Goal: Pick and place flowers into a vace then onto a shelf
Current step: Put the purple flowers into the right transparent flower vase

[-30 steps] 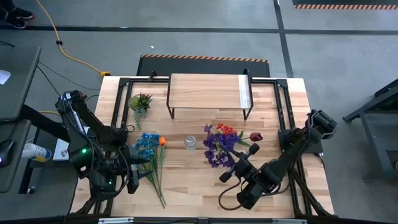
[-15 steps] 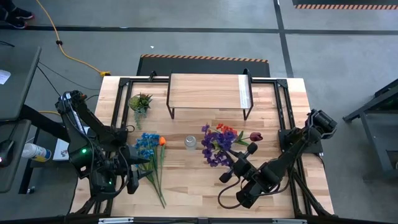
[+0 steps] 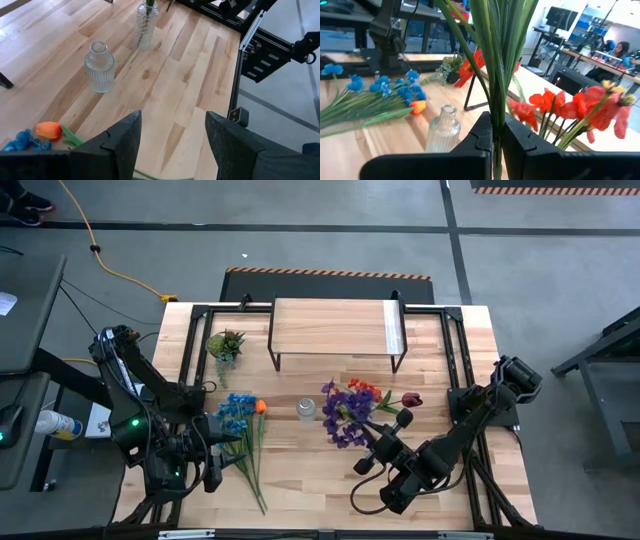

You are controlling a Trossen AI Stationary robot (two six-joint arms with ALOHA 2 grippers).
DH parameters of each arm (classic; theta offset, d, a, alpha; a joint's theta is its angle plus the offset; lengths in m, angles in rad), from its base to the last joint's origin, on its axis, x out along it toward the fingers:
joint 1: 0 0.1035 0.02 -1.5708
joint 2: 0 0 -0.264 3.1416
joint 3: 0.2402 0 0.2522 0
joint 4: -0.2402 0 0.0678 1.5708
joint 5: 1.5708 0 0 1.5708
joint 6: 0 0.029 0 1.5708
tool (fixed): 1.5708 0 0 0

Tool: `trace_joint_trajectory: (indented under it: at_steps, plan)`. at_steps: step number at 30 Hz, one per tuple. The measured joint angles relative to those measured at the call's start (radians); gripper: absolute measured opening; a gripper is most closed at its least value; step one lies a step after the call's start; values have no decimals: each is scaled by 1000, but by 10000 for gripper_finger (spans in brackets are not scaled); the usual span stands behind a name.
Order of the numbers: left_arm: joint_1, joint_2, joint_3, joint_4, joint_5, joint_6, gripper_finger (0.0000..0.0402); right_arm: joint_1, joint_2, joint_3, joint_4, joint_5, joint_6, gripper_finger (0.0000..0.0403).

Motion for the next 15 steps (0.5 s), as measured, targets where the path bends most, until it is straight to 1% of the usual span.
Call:
trace_joint_trajectory:
  at_steps: [4,15]
  plan:
    - [0,0,0,0,0,13,253,-11,0,0,17,43,-34,10]
    - [0,0,0,0,0,21,253,-44,-1,0,-40,39,-48,10]
